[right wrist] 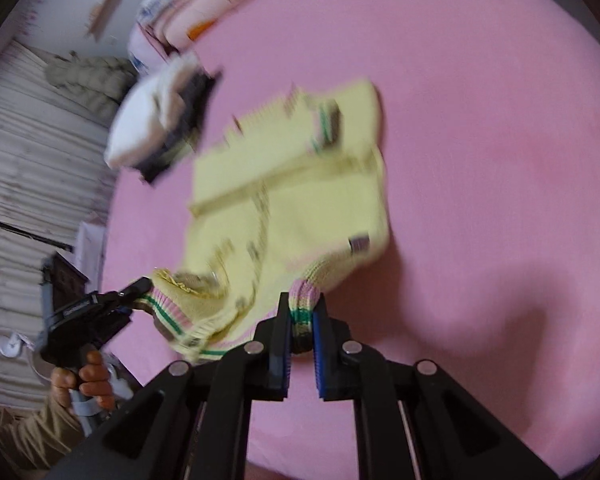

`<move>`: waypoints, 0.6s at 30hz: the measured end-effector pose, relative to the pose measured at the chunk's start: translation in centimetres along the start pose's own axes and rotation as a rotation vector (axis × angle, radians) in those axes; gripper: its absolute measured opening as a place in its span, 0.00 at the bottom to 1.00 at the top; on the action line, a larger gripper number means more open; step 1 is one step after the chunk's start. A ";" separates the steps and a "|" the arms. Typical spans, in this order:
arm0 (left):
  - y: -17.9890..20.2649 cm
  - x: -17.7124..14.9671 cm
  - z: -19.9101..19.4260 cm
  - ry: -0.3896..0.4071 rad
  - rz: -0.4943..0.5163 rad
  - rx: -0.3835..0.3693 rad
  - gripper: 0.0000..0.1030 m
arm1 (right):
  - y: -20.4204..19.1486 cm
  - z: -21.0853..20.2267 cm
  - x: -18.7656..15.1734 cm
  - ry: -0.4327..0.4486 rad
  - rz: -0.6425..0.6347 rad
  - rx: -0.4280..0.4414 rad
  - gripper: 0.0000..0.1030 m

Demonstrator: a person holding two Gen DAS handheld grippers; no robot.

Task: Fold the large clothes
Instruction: 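Grasp the hem with the right gripper and fold it toward the collar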

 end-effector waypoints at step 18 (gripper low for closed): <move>-2.8 11.2 8.4 0.071 0.215 0.312 0.68 | 4.1 9.1 12.8 0.005 -0.099 -0.176 0.34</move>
Point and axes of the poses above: each gripper's, at about its wrist camera, not at the fingertips, and z roughly the way its jaws point, y to its right, x to its top, the point moved 8 cm from there along z, roughly the way its jaws point, and after that the axes turned 5 degrees about -x, right-handed, at the moved point
